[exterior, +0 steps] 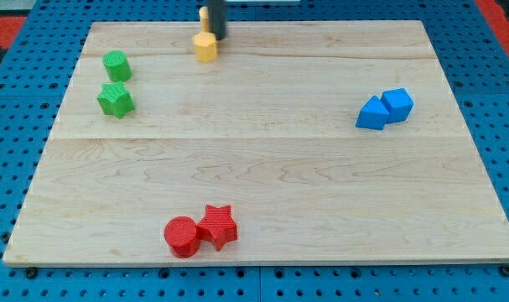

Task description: Place the yellow hexagon towards the right of the green circle

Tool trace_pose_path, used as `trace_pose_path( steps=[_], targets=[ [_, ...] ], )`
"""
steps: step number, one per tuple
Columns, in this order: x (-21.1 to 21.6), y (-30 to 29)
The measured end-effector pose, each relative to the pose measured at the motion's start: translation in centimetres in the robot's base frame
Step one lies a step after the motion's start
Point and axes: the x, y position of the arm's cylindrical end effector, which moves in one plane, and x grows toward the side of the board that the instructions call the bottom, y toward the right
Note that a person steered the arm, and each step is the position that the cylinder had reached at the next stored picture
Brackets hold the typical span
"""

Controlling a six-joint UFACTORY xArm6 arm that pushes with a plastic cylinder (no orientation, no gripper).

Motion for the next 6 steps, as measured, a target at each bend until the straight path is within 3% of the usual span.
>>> trace_pose_path(
  steps=[1, 3, 4, 5, 6],
  targets=[
    [0.5, 0.3],
    [1.7, 11.1],
    [3.6, 7.8],
    [2.4, -1.7],
    [2.6, -4.3]
  ],
)
